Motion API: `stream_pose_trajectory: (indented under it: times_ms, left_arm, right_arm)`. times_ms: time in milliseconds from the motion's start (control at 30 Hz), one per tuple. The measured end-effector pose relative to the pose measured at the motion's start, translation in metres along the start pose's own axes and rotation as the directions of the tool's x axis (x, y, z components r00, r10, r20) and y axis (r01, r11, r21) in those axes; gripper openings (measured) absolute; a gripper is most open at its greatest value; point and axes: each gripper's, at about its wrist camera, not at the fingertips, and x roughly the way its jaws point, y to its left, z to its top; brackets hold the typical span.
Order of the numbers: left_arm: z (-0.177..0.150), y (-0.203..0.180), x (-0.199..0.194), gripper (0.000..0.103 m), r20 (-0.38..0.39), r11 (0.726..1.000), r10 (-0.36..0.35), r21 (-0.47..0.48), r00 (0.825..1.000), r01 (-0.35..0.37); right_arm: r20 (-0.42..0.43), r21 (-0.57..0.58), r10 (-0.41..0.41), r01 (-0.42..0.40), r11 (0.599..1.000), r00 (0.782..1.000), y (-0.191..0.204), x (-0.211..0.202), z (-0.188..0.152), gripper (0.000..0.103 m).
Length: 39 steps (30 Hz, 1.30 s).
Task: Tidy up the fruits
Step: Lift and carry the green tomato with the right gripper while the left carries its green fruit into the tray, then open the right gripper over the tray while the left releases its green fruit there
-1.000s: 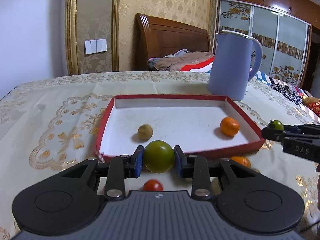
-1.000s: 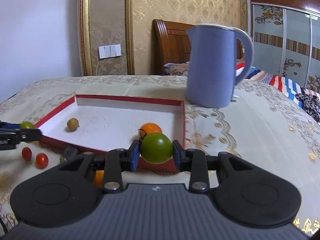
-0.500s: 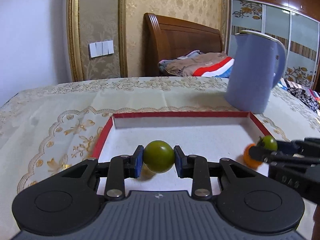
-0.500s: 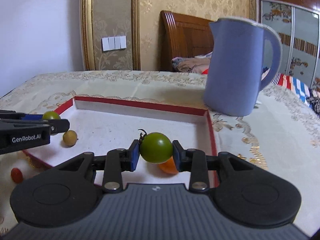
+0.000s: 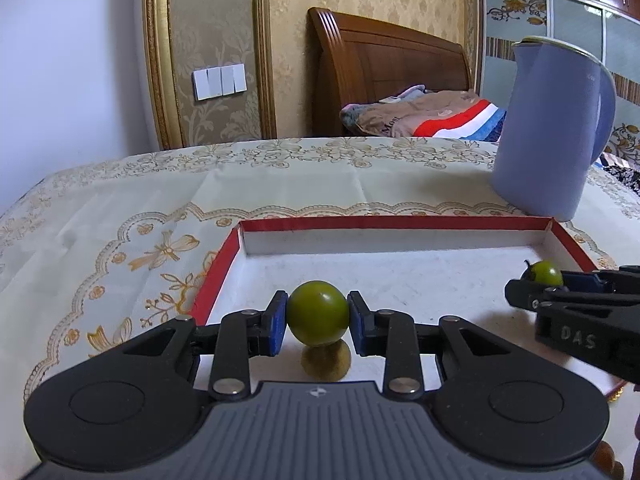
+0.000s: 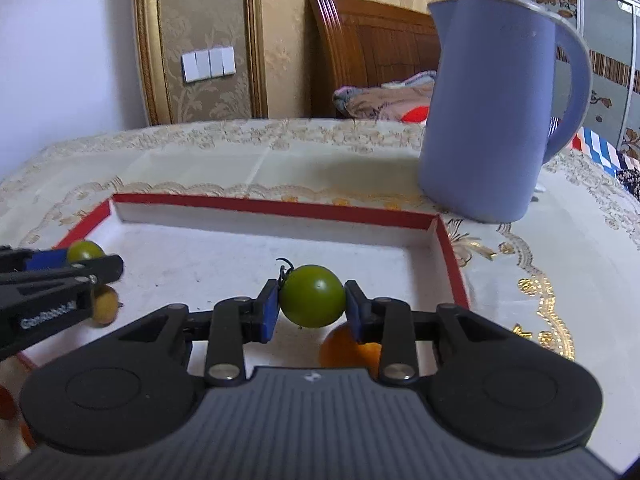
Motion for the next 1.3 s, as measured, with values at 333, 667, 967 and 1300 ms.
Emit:
stream_pose_trajectory:
  times_ms: [333, 667, 967, 1300]
  left_arm:
    - [0.002, 0.003, 0.018, 0.031, -0.031, 1.000, 0.023, -0.011, 0.999, -0.024]
    - [-0.001, 0.004, 0.029, 0.032, -0.068, 1.000, 0.020, -0.015, 0.997, -0.021]
    - [-0.001, 0.007, 0.028, 0.048, -0.067, 0.999, 0.016, -0.029, 0.998, -0.018]
    - [-0.002, 0.015, 0.000, 0.064, 0.079, 0.997, 0.056, -0.062, 0.995, -0.051]
  right_arm:
    - [-0.044, 0.029, -0.001, 0.003, 1.000, 0.999, -0.003, 0.018, 0.007, 0.032]
    - [-0.059, 0.038, -0.019, 0.022, 0.999, 0.998, -0.006, 0.026, 0.008, 0.033]
    - [-0.051, 0.042, -0.017, 0.019, 0.999, 0.999, -0.007, 0.024, 0.007, 0.046]
    - [0.056, 0.044, -0.044, 0.042, 0.998, 0.997, -0.009, 0.003, 0.005, 0.072]
